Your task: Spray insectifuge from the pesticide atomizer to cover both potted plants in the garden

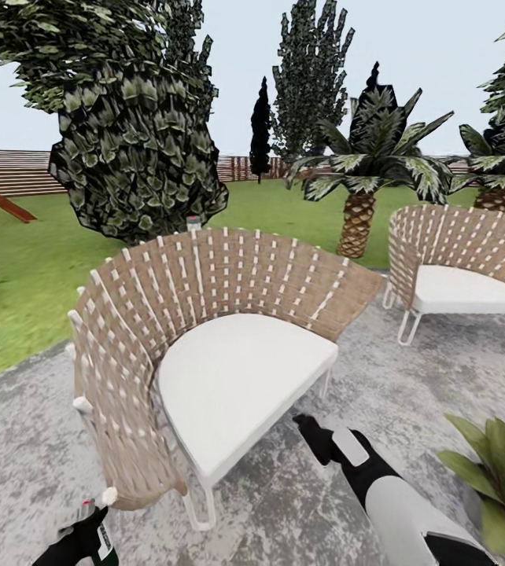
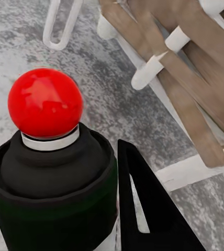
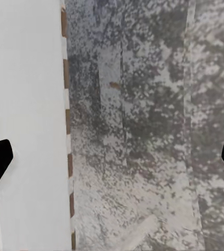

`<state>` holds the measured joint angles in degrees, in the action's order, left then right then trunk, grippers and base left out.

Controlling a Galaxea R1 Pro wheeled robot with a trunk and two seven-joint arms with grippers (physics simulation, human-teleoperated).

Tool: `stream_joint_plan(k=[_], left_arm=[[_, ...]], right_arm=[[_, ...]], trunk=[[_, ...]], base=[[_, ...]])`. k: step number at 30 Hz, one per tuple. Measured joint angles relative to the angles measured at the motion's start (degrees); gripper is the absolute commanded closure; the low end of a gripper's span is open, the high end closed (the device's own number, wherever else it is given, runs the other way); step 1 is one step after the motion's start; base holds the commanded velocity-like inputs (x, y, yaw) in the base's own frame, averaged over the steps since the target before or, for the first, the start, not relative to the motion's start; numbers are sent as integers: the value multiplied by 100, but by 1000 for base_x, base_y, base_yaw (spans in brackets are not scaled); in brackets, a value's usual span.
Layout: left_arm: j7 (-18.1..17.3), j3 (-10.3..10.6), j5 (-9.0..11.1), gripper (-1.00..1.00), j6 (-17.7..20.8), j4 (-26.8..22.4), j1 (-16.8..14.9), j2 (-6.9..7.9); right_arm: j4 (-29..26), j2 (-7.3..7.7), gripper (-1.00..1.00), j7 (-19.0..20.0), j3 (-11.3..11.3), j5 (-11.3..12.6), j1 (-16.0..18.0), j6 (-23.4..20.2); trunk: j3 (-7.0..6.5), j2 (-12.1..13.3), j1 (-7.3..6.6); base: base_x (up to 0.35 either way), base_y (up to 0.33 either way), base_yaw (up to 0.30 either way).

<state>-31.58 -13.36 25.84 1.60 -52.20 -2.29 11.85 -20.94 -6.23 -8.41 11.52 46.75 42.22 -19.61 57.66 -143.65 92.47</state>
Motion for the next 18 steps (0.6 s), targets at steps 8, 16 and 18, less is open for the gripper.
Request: stream_joint_plan(k=[8,16,18], left_arm=[[41,0,0,100,0,0,1,-7],[43,0,0,100,0,0,0,-7],[51,0,0,100,0,0,1,-7]], right_arm=[[10,0,-100,-471,3,16,35,202],[-29,0,-100,-517,8,18,35,183],[-30,0,-100,-514,9,16,34,169]], trunk=[[0,0,0],[0,0,0],[0,0,0]], base=[[108,72,91],[1,0,261],[0,0,264]])
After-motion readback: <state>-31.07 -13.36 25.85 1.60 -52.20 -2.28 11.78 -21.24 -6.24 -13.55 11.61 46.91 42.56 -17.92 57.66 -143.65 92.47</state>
